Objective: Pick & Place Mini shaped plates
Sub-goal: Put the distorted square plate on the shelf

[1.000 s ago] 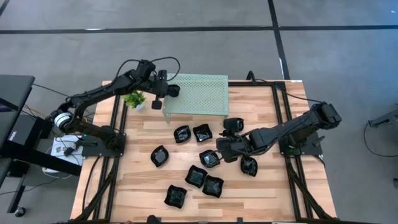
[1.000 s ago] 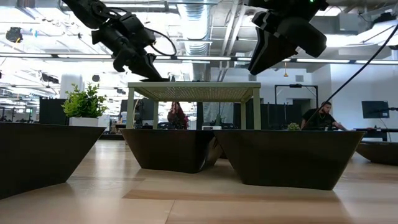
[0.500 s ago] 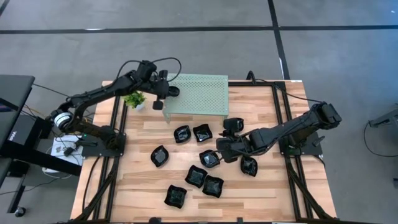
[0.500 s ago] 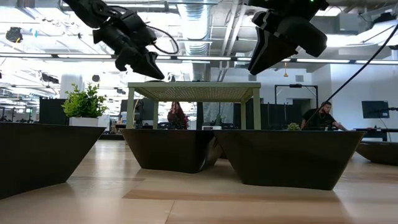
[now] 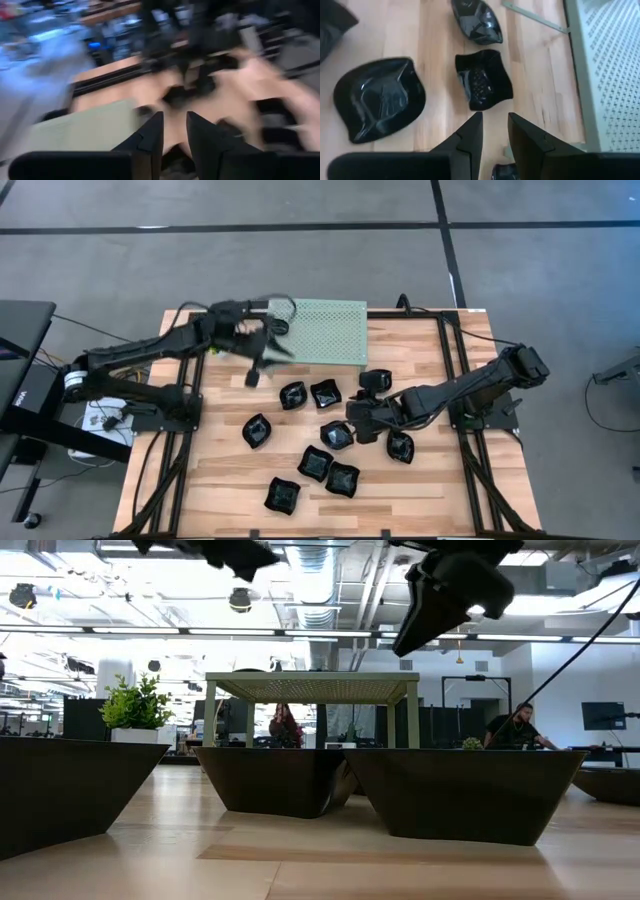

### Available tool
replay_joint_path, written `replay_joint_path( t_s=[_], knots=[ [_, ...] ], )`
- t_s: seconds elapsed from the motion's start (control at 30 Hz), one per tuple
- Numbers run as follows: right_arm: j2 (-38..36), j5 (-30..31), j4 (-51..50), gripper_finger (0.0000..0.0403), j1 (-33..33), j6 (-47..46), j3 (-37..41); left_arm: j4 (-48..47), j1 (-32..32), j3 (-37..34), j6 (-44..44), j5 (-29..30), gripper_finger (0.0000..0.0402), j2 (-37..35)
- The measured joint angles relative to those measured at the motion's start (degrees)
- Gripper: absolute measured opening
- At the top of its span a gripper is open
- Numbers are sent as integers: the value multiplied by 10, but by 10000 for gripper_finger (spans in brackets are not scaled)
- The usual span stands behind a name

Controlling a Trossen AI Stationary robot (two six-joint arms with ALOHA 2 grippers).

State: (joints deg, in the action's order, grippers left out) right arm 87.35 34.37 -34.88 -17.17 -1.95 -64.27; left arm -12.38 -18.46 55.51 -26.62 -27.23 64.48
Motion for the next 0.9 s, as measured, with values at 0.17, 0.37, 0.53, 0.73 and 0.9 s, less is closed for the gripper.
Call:
replay_joint_path(
  t_s=[0.17, 0.37, 0.53, 0.73, 0.9],
  knots=[
    [0, -15, 24, 85, 12, -9, 0, -2, 127, 0, 18, 3, 86, 17],
    [1, -112, 23, 85, 17, -27, 0, -3, 247, 0, 20, 108, 86, 68],
    [23, -176, 45, 85, 9, -27, 0, -5, 304, 0, 24, 193, 86, 113],
    [68, -183, 51, 85, 3, -23, 0, -26, 330, 0, 86, 233, 86, 134],
    [88, -195, 52, 85, 13, -7, 0, -24, 345, -40, 126, 292, 86, 108]
  ],
)
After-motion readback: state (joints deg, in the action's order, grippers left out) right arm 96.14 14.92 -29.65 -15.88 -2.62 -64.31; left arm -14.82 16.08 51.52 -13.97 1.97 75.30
